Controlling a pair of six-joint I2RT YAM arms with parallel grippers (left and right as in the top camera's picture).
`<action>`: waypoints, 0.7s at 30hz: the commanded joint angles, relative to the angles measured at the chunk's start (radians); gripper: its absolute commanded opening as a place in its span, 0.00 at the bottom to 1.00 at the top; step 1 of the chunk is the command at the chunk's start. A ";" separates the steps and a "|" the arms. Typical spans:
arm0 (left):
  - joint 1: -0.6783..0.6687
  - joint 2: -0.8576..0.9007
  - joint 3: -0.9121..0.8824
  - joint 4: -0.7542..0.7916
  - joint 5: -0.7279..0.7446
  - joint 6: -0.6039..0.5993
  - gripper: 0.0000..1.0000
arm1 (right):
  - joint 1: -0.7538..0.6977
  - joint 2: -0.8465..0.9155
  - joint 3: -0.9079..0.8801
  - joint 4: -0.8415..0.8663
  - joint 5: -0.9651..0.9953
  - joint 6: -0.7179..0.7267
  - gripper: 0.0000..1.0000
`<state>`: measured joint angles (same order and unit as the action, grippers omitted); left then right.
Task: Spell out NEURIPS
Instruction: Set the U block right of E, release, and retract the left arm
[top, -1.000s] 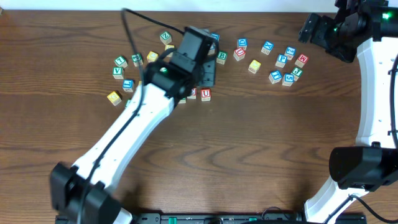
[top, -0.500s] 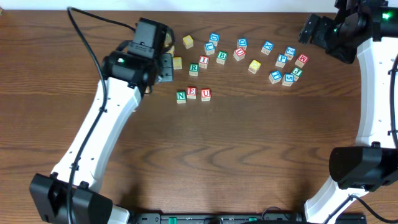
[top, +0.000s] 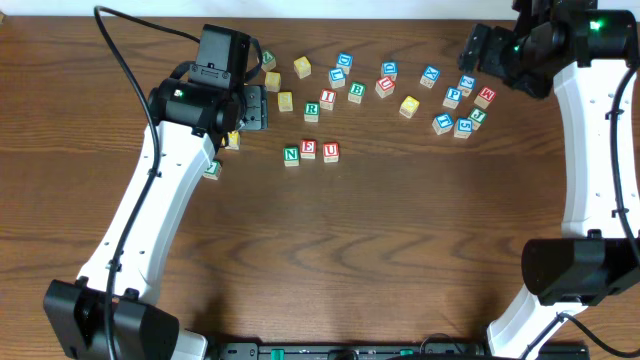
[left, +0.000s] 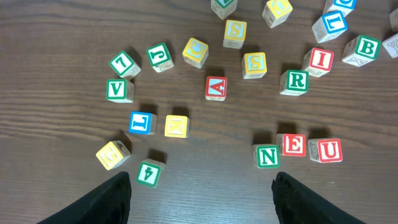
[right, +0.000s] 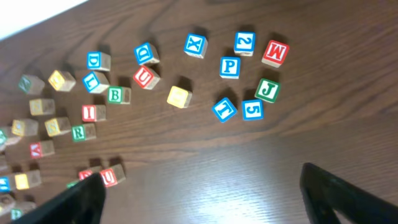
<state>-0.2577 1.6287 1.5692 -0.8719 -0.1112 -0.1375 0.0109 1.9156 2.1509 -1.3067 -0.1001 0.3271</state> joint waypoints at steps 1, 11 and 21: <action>0.006 -0.008 0.003 -0.008 -0.011 0.030 0.72 | 0.003 -0.013 -0.001 0.006 0.069 -0.023 0.91; 0.006 -0.008 0.003 -0.010 -0.011 0.029 0.72 | 0.033 -0.002 -0.001 0.025 0.044 -0.037 0.99; 0.006 -0.006 0.003 -0.011 -0.010 0.029 0.72 | 0.115 0.020 -0.001 0.068 0.045 -0.037 0.98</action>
<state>-0.2577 1.6287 1.5692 -0.8791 -0.1112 -0.1253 0.1139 1.9186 2.1509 -1.2457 -0.0574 0.3023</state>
